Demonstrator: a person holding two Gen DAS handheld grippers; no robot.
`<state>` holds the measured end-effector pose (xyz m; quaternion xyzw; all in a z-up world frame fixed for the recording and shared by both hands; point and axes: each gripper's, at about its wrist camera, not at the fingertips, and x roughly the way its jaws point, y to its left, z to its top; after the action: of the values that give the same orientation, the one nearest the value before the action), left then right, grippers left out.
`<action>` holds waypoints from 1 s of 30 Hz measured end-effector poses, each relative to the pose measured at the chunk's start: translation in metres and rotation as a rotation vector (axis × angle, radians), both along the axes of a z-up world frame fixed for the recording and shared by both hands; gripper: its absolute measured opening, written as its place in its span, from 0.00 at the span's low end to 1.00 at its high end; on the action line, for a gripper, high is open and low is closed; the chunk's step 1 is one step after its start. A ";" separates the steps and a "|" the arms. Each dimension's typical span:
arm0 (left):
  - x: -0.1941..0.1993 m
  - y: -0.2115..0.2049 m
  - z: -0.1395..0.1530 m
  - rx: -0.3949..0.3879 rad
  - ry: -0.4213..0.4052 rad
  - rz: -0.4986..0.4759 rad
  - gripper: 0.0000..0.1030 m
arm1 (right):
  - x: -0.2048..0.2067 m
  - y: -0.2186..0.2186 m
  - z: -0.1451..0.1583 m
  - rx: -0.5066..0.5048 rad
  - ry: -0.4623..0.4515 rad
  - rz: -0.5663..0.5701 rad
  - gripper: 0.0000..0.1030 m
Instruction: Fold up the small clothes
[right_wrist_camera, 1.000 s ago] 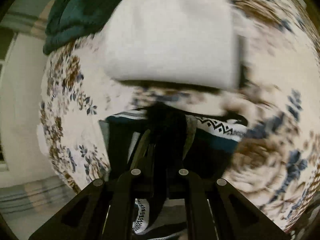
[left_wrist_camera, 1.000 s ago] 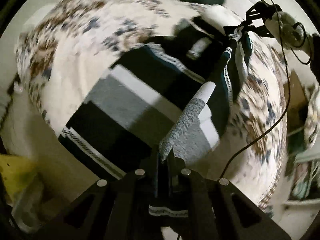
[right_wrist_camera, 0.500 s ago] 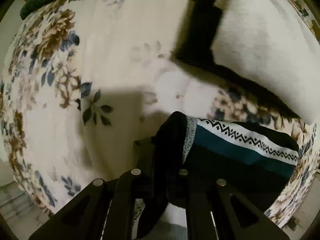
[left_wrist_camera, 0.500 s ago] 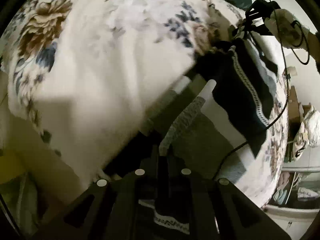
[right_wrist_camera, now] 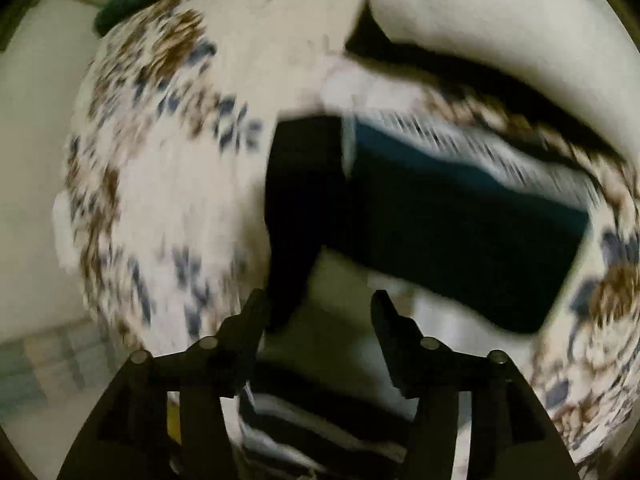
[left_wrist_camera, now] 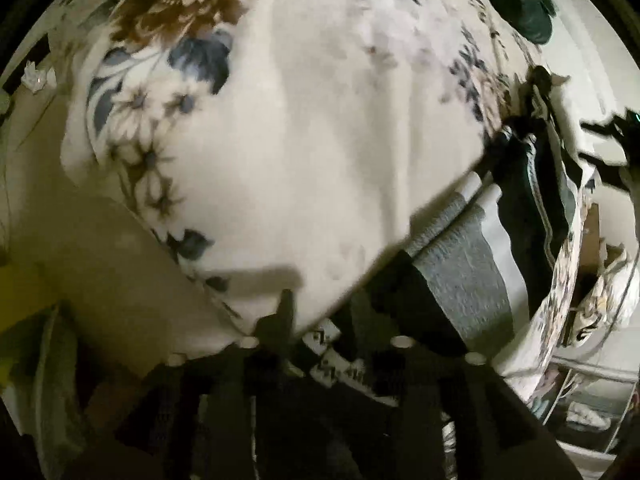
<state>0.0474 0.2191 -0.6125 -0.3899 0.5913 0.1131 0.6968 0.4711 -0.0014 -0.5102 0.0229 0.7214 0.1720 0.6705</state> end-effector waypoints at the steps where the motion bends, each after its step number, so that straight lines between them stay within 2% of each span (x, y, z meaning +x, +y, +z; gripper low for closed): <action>1: 0.001 -0.005 0.002 0.008 0.000 -0.013 0.40 | -0.019 -0.016 0.005 0.020 0.001 0.008 0.57; 6: 0.013 -0.034 0.020 0.042 -0.005 -0.072 0.40 | -0.110 -0.081 0.000 0.052 0.025 -0.001 0.59; 9: 0.039 -0.050 0.036 0.056 -0.027 -0.106 0.41 | -0.159 -0.126 -0.021 0.071 0.071 -0.084 0.59; 10: 0.046 -0.057 0.040 0.068 -0.033 -0.130 0.42 | -0.174 -0.141 -0.031 0.081 0.090 -0.129 0.59; 12: 0.061 -0.069 0.045 0.091 -0.048 -0.178 0.53 | -0.202 -0.160 -0.046 0.092 0.104 -0.180 0.59; 15: 0.073 -0.080 0.039 0.162 -0.014 -0.263 0.54 | -0.254 -0.183 -0.071 0.120 0.147 -0.238 0.59; 21: 0.067 -0.074 -0.001 0.207 0.093 -0.387 0.53 | -0.339 -0.186 -0.120 0.144 0.261 -0.299 0.59; 23: 0.064 -0.073 -0.012 0.232 0.109 -0.457 0.51 | -0.357 -0.178 -0.131 0.130 0.276 -0.320 0.59; 25: 0.062 -0.072 -0.016 0.275 0.090 -0.516 0.08 | -0.375 -0.171 -0.145 0.132 0.306 -0.356 0.59; 27: 0.061 -0.065 -0.017 0.258 0.073 -0.525 0.04 | -0.384 -0.164 -0.151 0.129 0.310 -0.373 0.59; 28: 0.059 -0.060 -0.013 0.255 0.048 -0.525 0.04 | -0.387 -0.160 -0.153 0.126 0.307 -0.380 0.53; 29: 0.057 -0.055 -0.008 0.256 0.025 -0.524 0.04 | -0.392 -0.154 -0.154 0.121 0.297 -0.386 0.31; 30: 0.055 -0.050 -0.003 0.249 0.011 -0.523 0.03 | -0.394 -0.148 -0.155 0.104 0.294 -0.383 0.18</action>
<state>0.1021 0.1690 -0.6155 -0.1349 0.6570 0.0034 0.7417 0.0776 -0.1493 -0.6649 0.2187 0.7838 0.0735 0.5766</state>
